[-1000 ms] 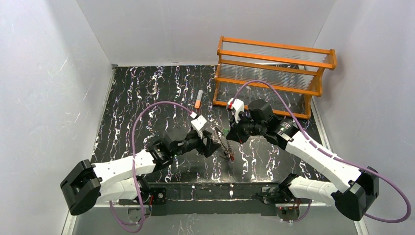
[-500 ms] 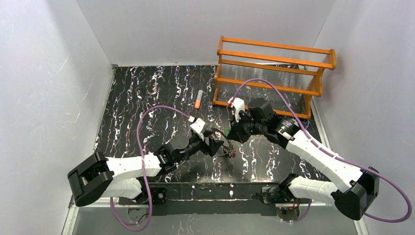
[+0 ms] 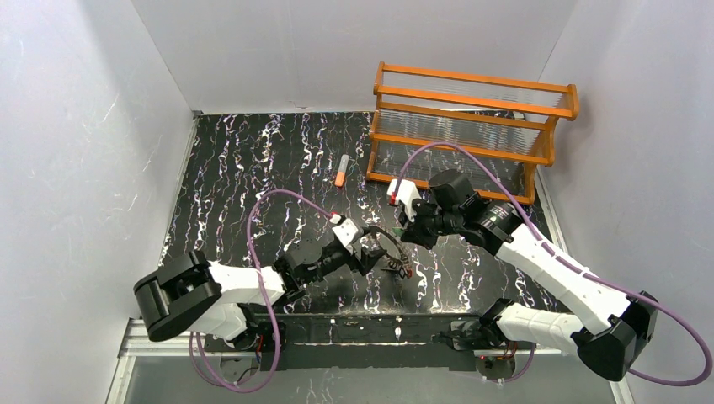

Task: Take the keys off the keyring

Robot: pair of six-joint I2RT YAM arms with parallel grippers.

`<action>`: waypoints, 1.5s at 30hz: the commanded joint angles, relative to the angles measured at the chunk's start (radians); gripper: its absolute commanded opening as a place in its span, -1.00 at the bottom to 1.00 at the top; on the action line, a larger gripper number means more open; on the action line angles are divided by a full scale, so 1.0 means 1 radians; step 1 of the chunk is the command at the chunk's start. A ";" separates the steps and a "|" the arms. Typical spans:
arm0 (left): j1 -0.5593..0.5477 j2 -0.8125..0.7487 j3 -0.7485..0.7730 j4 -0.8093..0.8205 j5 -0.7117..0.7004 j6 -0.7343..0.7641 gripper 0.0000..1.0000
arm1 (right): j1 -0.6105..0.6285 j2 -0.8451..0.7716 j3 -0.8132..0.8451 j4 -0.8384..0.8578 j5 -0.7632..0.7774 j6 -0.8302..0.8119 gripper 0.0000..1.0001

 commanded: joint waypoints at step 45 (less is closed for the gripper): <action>0.234 -0.099 0.174 -0.130 0.791 0.230 0.28 | 0.088 -0.032 -0.032 0.092 -0.040 -0.665 -0.97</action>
